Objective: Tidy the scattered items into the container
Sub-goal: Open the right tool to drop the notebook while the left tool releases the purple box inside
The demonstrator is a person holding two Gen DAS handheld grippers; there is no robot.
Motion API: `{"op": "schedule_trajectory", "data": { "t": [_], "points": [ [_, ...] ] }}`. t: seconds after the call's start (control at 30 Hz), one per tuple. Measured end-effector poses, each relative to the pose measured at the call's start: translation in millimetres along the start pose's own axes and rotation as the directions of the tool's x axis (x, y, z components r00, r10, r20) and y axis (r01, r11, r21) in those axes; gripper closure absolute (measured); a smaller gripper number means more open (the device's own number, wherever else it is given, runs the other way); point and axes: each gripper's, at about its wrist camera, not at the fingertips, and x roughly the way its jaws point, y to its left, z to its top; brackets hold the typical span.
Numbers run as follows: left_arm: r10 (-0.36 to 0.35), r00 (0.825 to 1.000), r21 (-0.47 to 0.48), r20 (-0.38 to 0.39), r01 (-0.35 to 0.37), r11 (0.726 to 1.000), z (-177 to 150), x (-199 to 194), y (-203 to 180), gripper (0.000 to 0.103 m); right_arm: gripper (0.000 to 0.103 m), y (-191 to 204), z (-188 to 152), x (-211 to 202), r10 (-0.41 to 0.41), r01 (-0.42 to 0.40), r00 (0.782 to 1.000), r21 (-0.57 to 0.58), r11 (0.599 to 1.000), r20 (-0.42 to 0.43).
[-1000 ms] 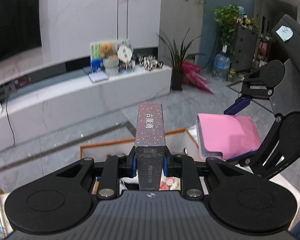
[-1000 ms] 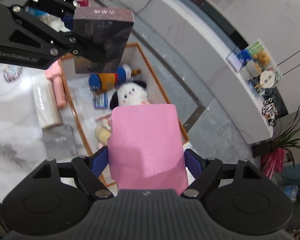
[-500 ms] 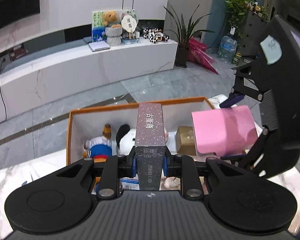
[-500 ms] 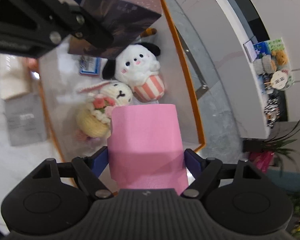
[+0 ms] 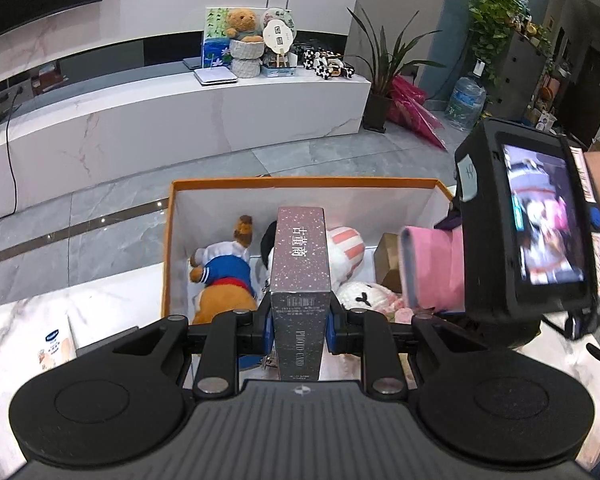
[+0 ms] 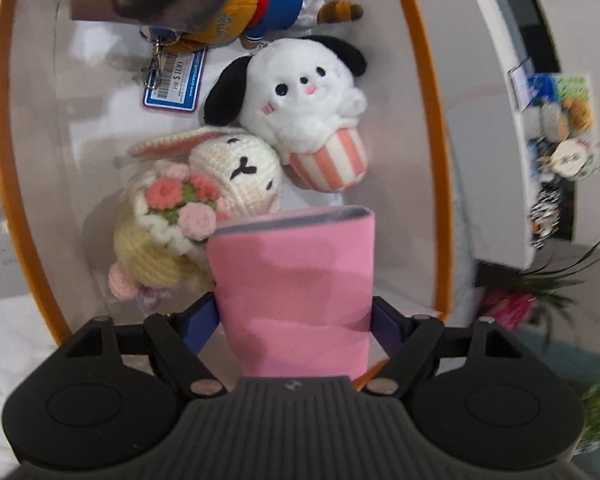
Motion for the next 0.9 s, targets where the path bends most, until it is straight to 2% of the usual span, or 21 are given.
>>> {"op": "schedule_trajectory", "data": {
  "t": [0.13,0.23,0.3,0.4,0.47,0.53,0.73,0.83,0.9],
  "points": [
    [0.002,1.0,-0.006,-0.007,-0.002,1.0,-4,1,3,0.076,0.023,-14,3,5,0.131,-0.133,0.991,0.106,0.985,0.031],
    [0.004,1.0,-0.011,-0.009,-0.004,1.0,-6,0,6,0.076,0.023,-36,1,-4,0.271,-0.302,0.95,0.237,0.923,0.154],
    [0.008,1.0,-0.011,-0.011,-0.008,1.0,-7,0,8,0.076,0.023,-42,-1,-10,0.302,-0.342,0.935,0.256,0.904,0.184],
    [0.008,1.0,-0.015,-0.01,-0.008,1.0,-8,-1,9,0.076,0.023,-33,0,-8,0.227,-0.239,0.97,0.179,0.954,0.087],
    [0.007,1.0,-0.015,-0.008,-0.007,1.0,-7,-2,8,0.076,0.023,-28,1,0,0.197,-0.196,0.98,0.128,0.972,0.003],
    [0.004,1.0,-0.013,-0.006,-0.004,1.0,-6,-3,7,0.076,0.023,-28,4,5,0.225,-0.22,0.974,0.117,0.968,-0.034],
    [0.004,1.0,-0.005,-0.008,-0.004,1.0,-5,-7,12,0.076,0.023,-17,24,36,0.316,-0.312,0.935,0.049,0.949,-0.159],
    [0.003,1.0,0.004,-0.017,-0.003,1.0,-5,-6,14,0.076,0.022,-12,28,47,0.377,-0.376,0.911,0.04,0.926,-0.165],
    [0.002,1.0,0.006,-0.024,-0.001,1.0,-6,-5,15,0.076,0.02,-11,26,48,0.396,-0.395,0.908,0.042,0.918,-0.138]
  ]
}}
